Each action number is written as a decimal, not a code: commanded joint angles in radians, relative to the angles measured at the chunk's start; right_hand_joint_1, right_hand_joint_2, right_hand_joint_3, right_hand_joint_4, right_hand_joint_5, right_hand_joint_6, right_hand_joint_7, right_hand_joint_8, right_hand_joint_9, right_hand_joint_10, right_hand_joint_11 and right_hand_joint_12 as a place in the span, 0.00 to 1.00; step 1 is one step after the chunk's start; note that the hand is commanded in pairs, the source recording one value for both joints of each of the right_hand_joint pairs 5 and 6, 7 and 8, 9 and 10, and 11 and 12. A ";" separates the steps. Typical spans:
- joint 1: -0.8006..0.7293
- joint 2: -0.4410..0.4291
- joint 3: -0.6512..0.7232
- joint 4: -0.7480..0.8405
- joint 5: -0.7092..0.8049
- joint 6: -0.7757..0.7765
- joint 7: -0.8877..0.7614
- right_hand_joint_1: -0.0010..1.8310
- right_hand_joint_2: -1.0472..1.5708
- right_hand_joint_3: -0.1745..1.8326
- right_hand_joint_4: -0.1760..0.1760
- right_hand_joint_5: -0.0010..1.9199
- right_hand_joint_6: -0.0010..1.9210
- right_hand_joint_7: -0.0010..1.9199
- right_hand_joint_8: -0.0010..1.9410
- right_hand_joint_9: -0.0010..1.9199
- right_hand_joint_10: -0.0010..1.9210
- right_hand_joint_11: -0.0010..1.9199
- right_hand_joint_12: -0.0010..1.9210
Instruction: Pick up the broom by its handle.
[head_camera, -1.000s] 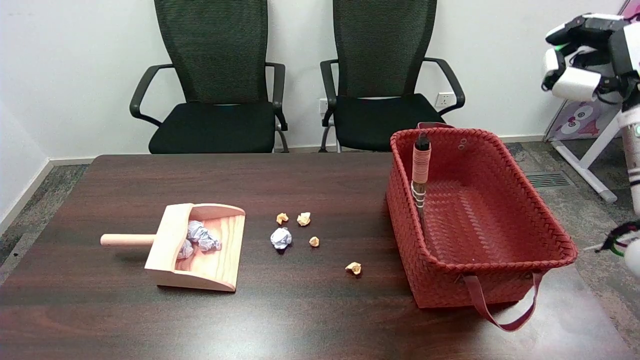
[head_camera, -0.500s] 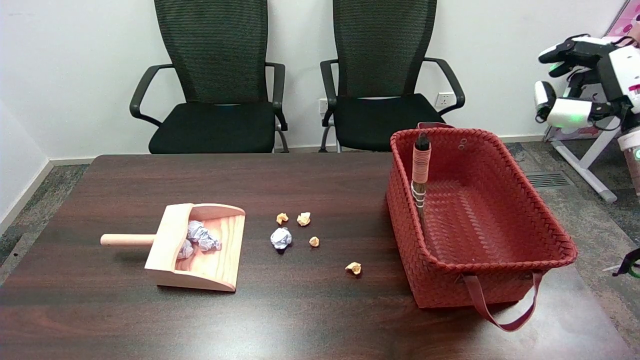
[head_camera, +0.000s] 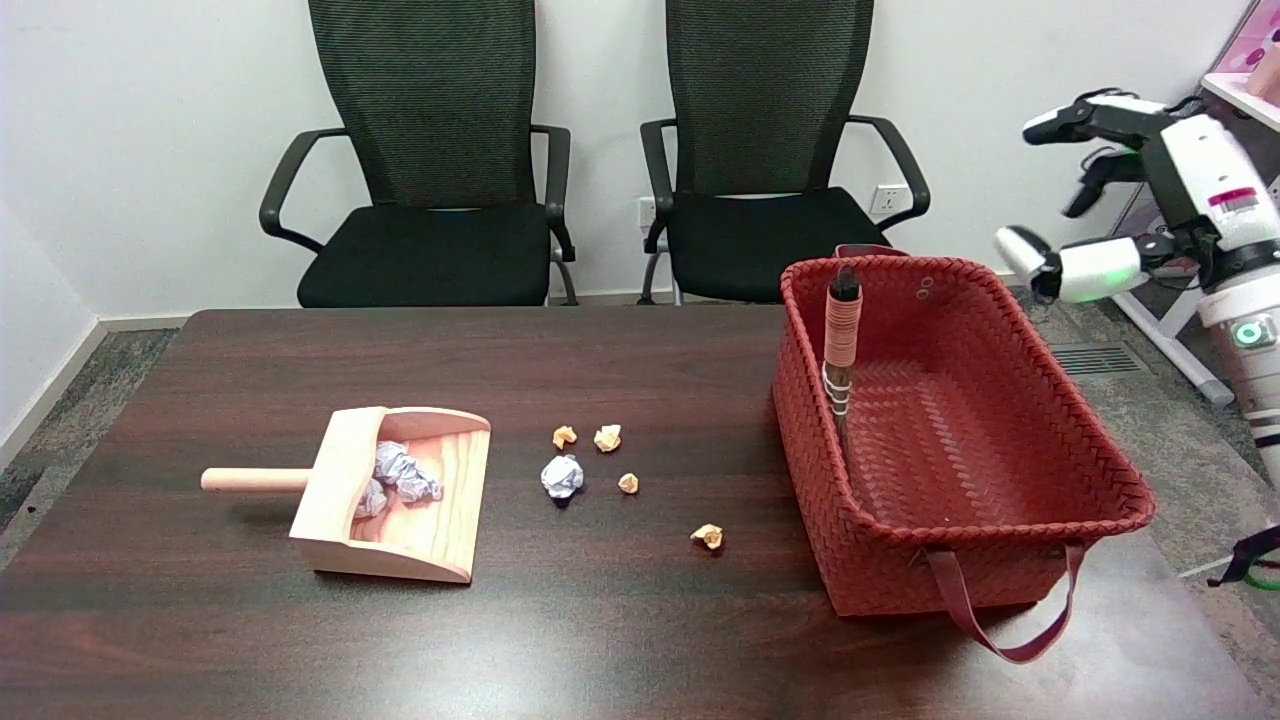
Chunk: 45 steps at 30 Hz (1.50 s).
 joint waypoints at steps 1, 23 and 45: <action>0.029 0.031 -0.223 -0.156 -0.011 -0.097 0.280 0.55 0.45 0.68 0.00 0.33 0.33 0.33 0.33 0.28 0.28 0.48 0.48; 0.348 0.026 -0.530 -0.034 -0.047 -0.214 0.577 0.50 0.39 0.60 0.00 0.17 0.17 0.17 0.16 0.18 0.18 0.27 0.27; 0.657 -0.176 -0.714 0.260 -0.166 -0.213 0.931 0.49 0.37 0.58 0.06 0.18 0.18 0.18 0.17 0.17 0.17 0.25 0.25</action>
